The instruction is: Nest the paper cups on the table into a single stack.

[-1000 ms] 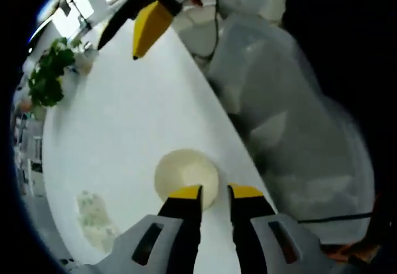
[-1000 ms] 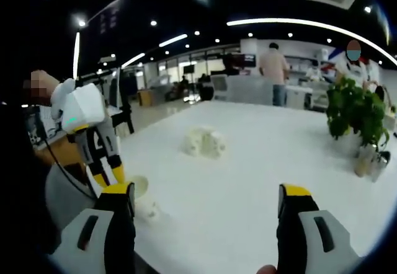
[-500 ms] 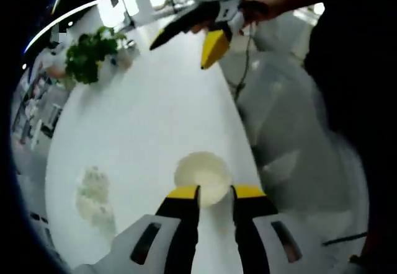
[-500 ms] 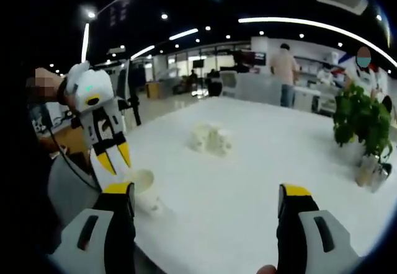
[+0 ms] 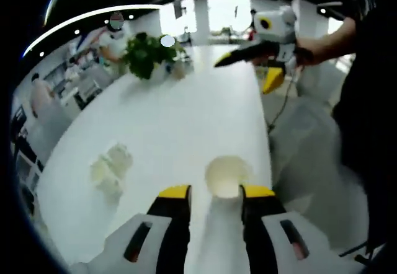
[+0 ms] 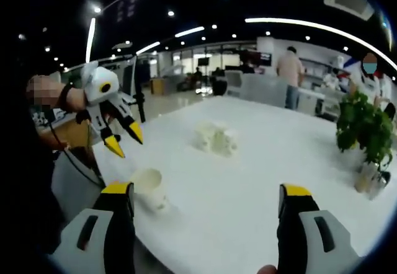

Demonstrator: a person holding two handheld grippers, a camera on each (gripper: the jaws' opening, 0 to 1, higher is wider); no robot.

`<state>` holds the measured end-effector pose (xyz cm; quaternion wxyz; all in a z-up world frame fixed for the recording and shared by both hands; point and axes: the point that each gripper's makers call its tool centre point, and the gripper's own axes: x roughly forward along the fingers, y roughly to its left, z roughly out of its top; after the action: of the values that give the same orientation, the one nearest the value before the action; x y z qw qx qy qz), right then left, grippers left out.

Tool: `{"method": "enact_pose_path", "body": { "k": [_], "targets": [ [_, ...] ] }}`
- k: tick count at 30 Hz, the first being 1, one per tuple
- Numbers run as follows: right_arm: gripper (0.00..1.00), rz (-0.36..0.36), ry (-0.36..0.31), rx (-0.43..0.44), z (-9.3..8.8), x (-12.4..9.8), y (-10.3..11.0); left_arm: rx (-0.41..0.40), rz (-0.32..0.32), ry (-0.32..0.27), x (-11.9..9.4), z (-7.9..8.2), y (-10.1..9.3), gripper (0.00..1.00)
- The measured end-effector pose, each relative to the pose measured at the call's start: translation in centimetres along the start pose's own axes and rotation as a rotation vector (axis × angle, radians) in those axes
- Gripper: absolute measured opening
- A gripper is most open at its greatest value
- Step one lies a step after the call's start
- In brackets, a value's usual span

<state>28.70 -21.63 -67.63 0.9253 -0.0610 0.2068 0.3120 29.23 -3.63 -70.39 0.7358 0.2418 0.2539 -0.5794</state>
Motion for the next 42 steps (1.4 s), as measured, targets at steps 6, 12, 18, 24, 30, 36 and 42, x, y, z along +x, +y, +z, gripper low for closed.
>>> {"method": "enact_pose_path", "body": {
  "k": [6,12,18,24,30,36,42],
  "targets": [
    [0.94,-0.003,0.023,-0.001,-0.5,0.2,0.1,-0.084,0.077,-0.069,-1.7,-0.3,1.4,0.39],
    [0.94,0.020,0.056,-0.039,-0.7,0.6,0.5,-0.157,0.159,-0.155,-3.2,-0.3,2.9,0.54],
    [0.94,0.030,0.070,-0.066,-0.4,1.0,0.3,-0.211,0.237,-0.216,-4.6,-1.0,4.0,0.71],
    [0.94,0.049,0.081,-0.095,0.3,1.8,0.4,-0.254,0.285,-0.222,-5.9,-2.3,4.7,0.79],
    [0.94,0.089,0.103,-0.153,0.5,2.6,0.8,-0.282,0.357,-0.244,-7.4,-3.1,5.9,0.89],
    [0.94,0.100,0.107,-0.185,1.5,3.2,0.3,-0.331,0.377,-0.271,-7.8,-3.6,6.4,0.99],
    [0.94,0.102,0.092,-0.215,3.1,4.1,-0.4,-0.322,0.371,-0.272,-7.5,-3.3,6.6,0.99]
  ]
}}
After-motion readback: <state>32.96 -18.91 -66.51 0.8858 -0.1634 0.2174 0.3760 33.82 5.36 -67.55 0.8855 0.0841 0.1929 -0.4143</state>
